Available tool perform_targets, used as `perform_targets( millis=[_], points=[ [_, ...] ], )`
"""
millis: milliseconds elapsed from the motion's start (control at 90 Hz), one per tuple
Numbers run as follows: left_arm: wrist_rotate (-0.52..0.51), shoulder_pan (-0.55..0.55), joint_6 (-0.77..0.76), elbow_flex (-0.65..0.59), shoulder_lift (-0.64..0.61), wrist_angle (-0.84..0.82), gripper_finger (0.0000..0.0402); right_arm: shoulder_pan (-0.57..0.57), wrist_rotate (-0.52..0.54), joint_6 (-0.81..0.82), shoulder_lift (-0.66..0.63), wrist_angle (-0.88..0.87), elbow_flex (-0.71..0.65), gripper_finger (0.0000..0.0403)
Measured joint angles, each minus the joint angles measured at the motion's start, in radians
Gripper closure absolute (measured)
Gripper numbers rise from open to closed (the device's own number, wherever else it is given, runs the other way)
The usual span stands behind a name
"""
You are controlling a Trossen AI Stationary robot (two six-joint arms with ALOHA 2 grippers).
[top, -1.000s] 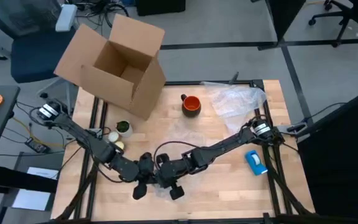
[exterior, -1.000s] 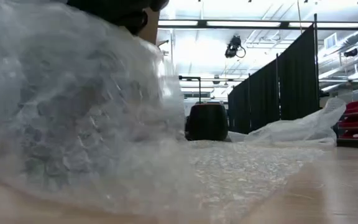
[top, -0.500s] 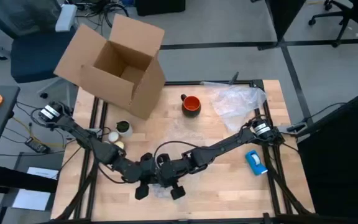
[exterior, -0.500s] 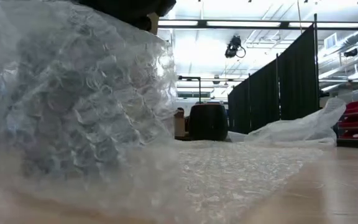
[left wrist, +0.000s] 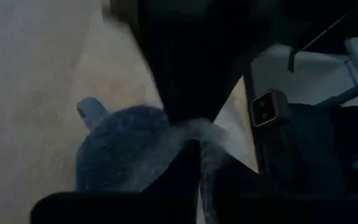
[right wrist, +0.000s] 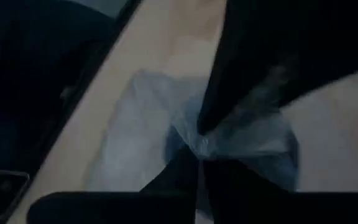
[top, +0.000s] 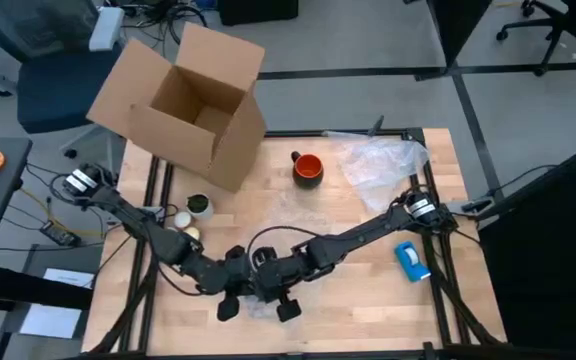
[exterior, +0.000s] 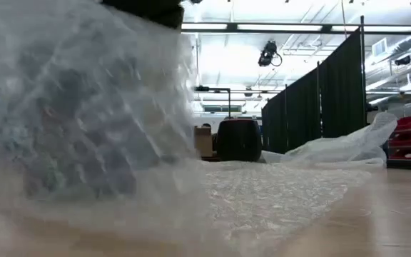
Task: Wrap mug
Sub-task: Wrap the blue mug with bubble wrap
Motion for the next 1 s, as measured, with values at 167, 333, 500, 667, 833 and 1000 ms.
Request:
perform_targets(
  millis=[167, 333, 500, 667, 833, 1000],
  points=[
    [-0.003, 0.006, -0.004, 0.0, 0.046, -0.015, 0.0402, 0.023, 0.044, 0.0, 0.0, -0.1, 0.089, 0.0403],
    [-0.001, 0.025, -0.01, 0.0, 0.081, -0.02, 0.0402, 0.044, 0.04, -0.024, 0.0, -0.065, 0.101, 0.0403],
    [0.006, 0.026, -0.009, 0.0, 0.088, -0.02, 0.04, 0.04, 0.076, -0.023, 0.0, -0.041, 0.058, 0.0403],
    [0.019, 0.027, -0.023, 0.0, 0.088, -0.02, 0.0376, 0.019, 0.085, -0.015, 0.0, 0.035, -0.015, 0.0403],
    [0.053, 0.039, -0.025, 0.0, 0.088, -0.019, 0.0326, 0.006, 0.088, -0.004, 0.001, 0.094, -0.047, 0.0403],
    [0.062, 0.059, -0.023, 0.0, 0.088, -0.019, 0.0285, 0.003, 0.086, 0.001, 0.001, 0.1, -0.048, 0.0403]
  ],
)
